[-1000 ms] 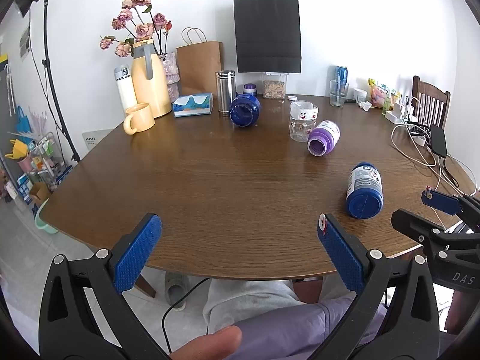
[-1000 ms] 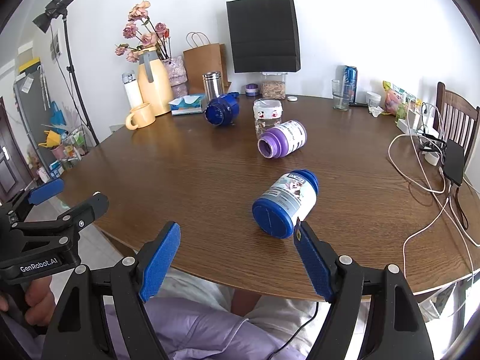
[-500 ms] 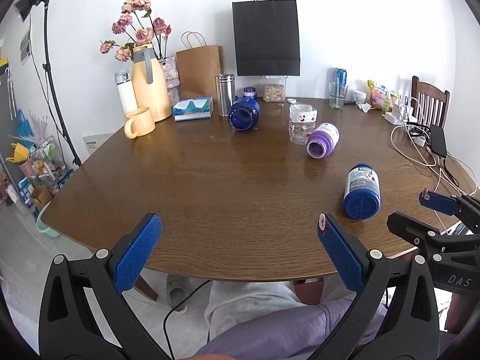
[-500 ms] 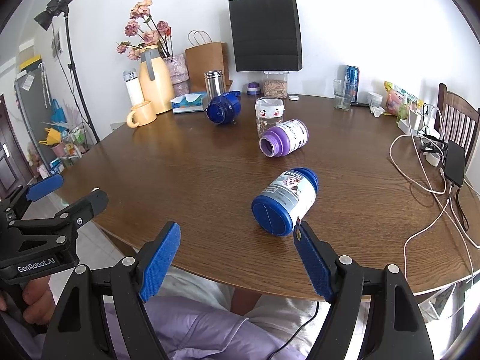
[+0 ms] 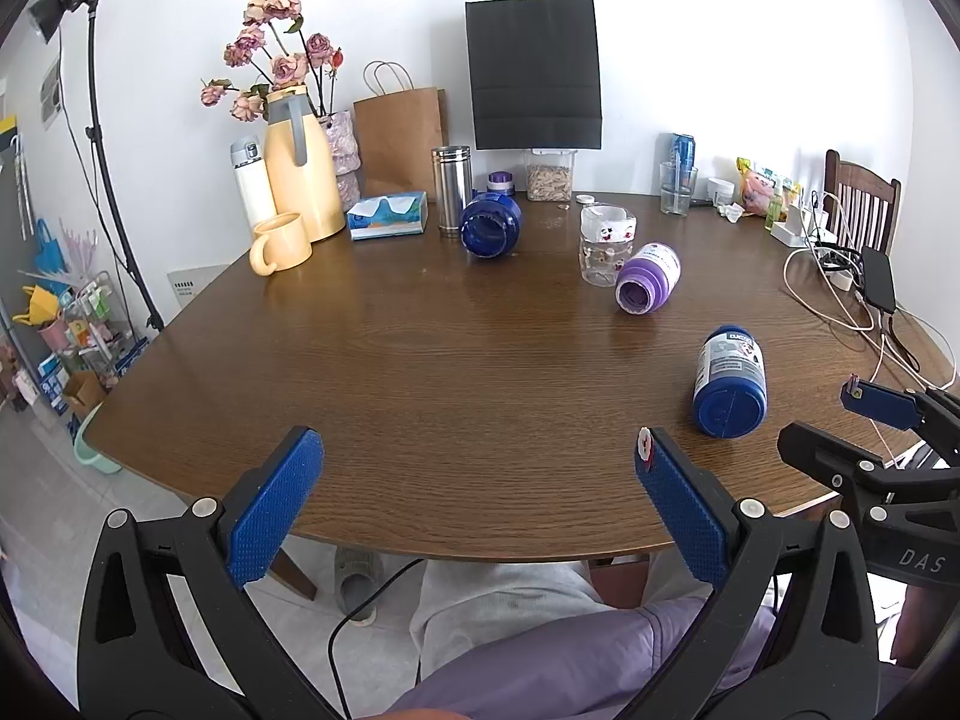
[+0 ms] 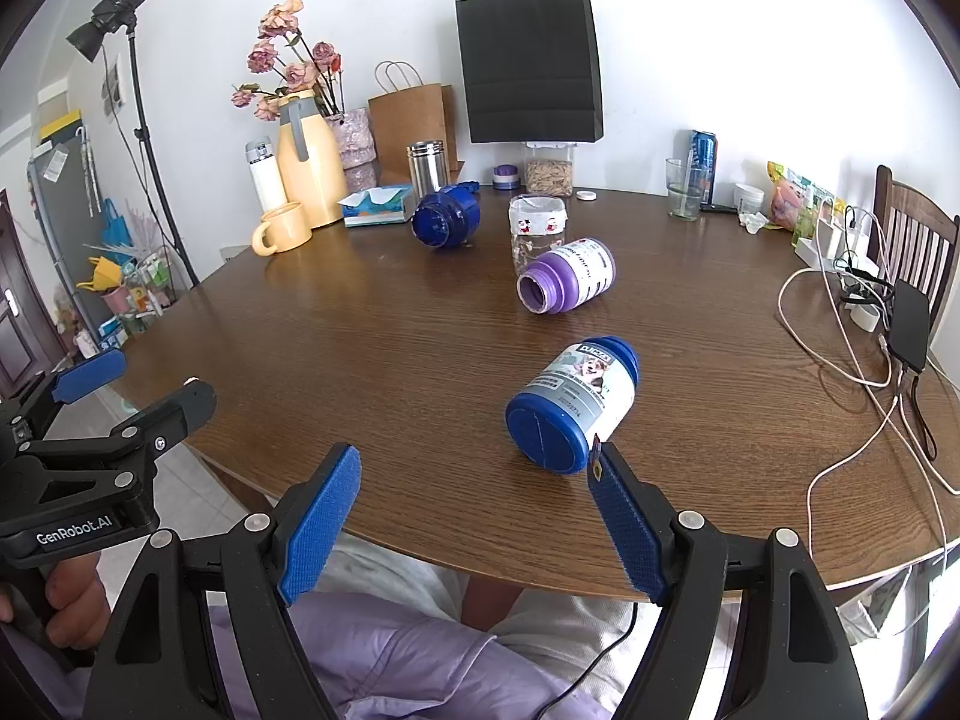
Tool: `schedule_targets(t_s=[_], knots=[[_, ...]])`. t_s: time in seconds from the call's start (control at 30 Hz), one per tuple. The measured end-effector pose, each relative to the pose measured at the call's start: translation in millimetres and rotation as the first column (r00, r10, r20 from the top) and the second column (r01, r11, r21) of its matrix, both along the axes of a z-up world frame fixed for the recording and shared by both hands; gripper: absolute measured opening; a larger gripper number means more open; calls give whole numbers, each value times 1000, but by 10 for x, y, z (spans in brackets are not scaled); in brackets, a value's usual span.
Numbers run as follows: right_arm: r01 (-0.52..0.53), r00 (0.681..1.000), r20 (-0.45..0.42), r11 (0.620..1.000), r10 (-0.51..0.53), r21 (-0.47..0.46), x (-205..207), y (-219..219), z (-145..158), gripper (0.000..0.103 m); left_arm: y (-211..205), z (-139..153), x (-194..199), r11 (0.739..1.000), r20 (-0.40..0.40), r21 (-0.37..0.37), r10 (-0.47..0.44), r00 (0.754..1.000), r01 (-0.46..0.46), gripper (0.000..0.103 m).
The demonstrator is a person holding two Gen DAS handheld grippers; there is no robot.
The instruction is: Flip cup upright
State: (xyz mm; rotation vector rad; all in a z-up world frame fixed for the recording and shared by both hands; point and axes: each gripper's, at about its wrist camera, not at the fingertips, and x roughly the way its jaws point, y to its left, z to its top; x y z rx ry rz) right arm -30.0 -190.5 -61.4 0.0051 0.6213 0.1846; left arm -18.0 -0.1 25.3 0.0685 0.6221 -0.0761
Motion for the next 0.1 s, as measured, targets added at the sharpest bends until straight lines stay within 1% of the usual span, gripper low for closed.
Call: schedule_targets(t_s=[0.1], knots=[[-1,1000,1,1000,1,1,-1,-5,-1,82,-1,1,-4,1000,2,1,-1,1000,1,103]])
